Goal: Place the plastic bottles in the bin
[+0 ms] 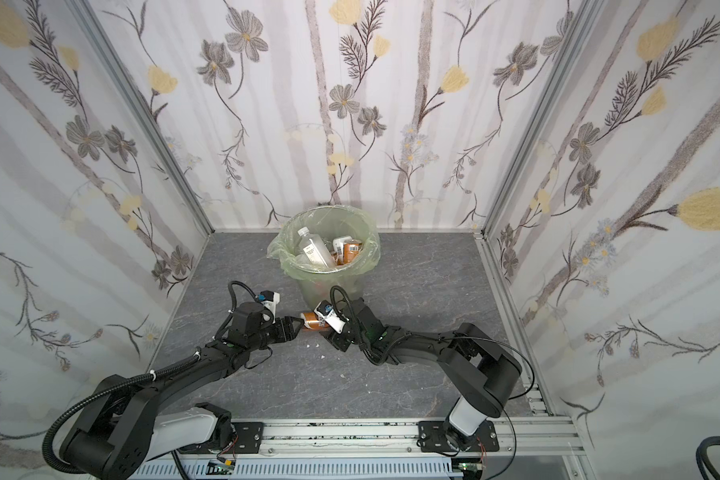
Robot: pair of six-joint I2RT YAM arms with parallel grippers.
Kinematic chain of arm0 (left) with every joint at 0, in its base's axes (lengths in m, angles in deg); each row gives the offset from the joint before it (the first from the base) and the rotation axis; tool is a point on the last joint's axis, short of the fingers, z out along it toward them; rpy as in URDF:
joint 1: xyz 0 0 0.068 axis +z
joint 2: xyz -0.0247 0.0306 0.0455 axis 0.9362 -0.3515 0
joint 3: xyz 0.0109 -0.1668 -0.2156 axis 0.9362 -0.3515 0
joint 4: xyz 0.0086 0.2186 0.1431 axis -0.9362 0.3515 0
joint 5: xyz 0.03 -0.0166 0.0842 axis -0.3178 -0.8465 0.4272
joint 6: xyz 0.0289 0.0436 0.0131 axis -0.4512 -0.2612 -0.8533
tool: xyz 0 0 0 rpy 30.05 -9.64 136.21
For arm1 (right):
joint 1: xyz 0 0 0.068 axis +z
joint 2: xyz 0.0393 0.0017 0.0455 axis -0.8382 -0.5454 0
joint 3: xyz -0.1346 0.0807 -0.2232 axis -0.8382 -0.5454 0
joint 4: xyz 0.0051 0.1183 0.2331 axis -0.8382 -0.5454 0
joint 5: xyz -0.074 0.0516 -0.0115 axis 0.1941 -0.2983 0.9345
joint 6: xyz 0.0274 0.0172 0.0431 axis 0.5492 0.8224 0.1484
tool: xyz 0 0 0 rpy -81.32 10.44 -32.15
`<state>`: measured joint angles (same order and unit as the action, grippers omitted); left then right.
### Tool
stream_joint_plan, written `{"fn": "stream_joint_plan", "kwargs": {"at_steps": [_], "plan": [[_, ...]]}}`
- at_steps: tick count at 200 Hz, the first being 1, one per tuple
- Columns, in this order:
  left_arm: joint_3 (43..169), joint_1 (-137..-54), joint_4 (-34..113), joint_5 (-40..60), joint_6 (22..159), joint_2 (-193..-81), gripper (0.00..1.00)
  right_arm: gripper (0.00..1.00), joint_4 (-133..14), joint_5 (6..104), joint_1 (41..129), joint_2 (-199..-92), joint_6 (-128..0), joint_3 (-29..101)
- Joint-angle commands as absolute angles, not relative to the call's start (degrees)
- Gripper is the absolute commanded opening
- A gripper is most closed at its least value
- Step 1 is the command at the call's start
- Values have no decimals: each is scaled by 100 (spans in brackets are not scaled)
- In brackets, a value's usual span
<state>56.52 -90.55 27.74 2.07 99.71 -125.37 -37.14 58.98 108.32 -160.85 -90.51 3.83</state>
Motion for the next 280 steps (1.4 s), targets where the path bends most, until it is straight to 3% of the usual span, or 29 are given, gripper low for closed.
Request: {"fn": "stream_joint_plan", "kwargs": {"at_steps": [1, 126, 280], "plan": [[5682, -9053, 2388, 196, 10026, -12642, 65, 61, -3537, 6129, 10845, -16283, -9077, 584], [5905, -9065, 2051, 58, 10025, -13374, 54, 71, -4457, 6461, 10898, -17156, -9493, 1400], [5859, -9061, 1894, 13, 10021, -13571, 52, 70, -4681, 6487, 11047, -17447, -9528, 1629]]}}
